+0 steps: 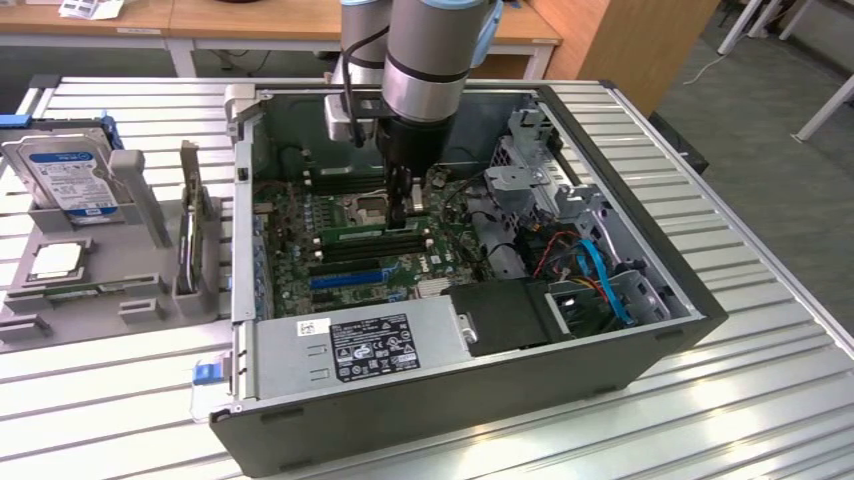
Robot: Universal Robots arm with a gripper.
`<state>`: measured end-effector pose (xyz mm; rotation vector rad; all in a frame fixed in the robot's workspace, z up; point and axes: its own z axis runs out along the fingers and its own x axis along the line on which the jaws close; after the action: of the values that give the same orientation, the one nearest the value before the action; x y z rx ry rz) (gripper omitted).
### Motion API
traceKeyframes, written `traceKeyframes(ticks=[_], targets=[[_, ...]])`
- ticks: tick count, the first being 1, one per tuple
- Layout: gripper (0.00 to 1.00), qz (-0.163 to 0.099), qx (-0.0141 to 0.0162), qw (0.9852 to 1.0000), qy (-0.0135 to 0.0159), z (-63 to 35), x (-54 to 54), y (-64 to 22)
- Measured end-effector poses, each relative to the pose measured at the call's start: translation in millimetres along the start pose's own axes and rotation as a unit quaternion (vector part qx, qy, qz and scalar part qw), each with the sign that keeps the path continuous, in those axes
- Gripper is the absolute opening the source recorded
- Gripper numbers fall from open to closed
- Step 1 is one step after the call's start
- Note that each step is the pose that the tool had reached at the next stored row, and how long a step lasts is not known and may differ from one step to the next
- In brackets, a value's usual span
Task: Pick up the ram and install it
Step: 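Insert the ram into the slot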
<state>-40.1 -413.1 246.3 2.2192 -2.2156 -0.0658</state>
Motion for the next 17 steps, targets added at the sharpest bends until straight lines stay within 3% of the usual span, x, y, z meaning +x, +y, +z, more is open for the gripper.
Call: traceKeyframes(ticks=[17], targets=[[0.12, 0.0, 0.0, 1.0, -0.0001, 2.6, 2.7, -0.1]])
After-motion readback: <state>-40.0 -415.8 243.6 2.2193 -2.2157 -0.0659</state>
